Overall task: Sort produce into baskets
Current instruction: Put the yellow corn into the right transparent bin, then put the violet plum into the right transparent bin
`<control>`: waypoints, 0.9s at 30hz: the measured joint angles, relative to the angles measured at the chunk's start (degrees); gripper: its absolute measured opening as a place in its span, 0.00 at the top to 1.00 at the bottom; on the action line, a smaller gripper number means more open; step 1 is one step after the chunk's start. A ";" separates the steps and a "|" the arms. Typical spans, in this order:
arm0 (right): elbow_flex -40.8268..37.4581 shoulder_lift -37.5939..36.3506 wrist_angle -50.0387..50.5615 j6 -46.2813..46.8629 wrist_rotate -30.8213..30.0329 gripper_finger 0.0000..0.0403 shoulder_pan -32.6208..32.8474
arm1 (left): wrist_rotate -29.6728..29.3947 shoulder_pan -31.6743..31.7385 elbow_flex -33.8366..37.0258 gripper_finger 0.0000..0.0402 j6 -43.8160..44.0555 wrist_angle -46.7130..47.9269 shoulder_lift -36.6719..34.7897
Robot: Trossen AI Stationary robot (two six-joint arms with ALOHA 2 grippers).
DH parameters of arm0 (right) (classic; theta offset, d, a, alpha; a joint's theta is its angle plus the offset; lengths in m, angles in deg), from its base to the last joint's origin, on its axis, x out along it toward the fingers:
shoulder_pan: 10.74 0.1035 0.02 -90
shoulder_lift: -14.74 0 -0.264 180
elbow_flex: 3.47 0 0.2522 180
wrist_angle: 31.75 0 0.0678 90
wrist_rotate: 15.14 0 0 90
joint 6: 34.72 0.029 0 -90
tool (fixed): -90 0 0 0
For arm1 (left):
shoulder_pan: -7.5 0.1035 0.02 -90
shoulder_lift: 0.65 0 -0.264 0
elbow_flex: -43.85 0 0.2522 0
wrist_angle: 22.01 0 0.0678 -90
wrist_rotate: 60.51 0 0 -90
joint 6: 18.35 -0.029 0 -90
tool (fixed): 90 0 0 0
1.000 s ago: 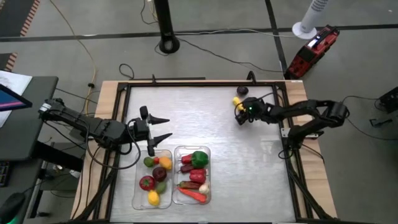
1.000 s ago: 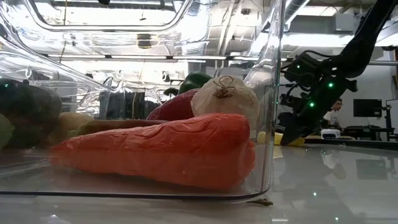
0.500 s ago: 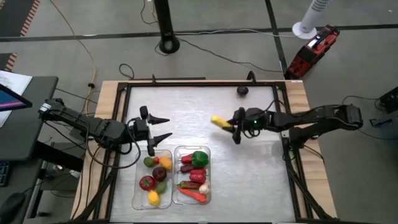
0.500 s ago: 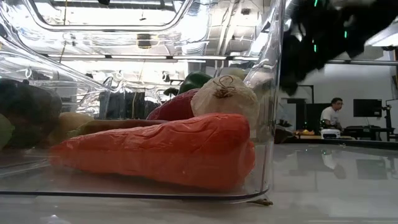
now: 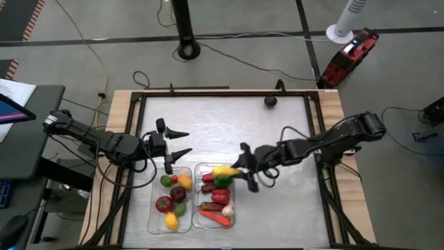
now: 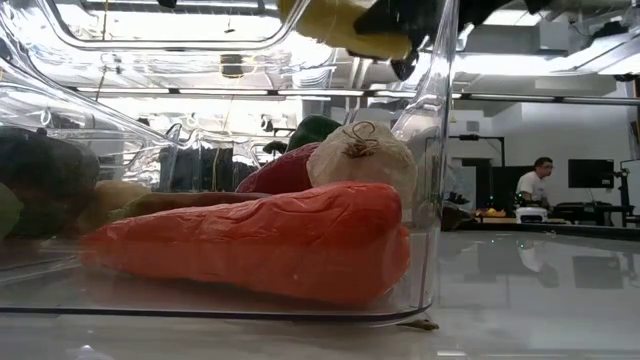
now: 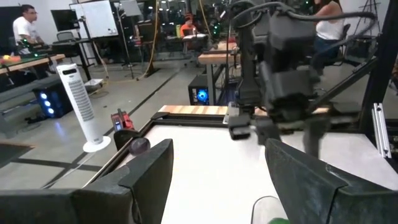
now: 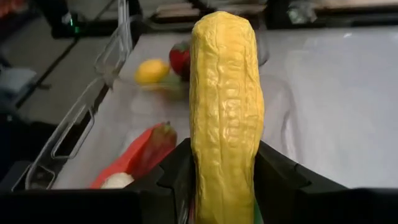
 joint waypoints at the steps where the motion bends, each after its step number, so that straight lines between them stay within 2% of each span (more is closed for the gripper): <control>1: 1.32 1.45 0.88 -0.02 0.00 0.59 0.36 | 0.00 0.00 0.00 0.40 0.00 0.07 0.00; 6: 6.45 8.33 0.91 -2.60 -0.02 0.57 0.85 | 0.01 0.00 0.00 0.40 0.00 0.42 0.00; 10: 8.74 12.04 1.54 -2.85 0.35 0.49 0.27 | 0.02 0.00 -0.02 0.40 0.04 0.52 0.00; 15: 9.61 12.43 3.43 -2.75 1.46 0.37 -0.39 | 0.02 0.00 -0.02 0.40 0.11 0.70 0.00; 18: 9.59 10.35 7.08 -2.73 1.17 0.35 -0.75 | 0.02 0.00 -0.02 0.40 0.16 0.74 0.00; 20: 9.60 8.15 10.28 -3.16 -2.06 0.34 -1.08 | 0.02 0.00 -0.02 0.40 0.24 0.89 0.00; 22: 8.04 5.75 12.34 -3.91 -8.10 0.34 -1.46 | 0.02 0.00 -0.02 0.40 0.26 0.90 0.00; 24: 4.79 3.05 12.26 -4.07 -14.81 0.34 -2.12 | 0.02 0.00 -0.02 0.40 0.65 1.20 0.00; 27: -1.59 -1.26 10.29 -3.48 -21.38 0.34 -4.64 | 0.04 0.00 -0.02 0.40 1.19 1.79 0.00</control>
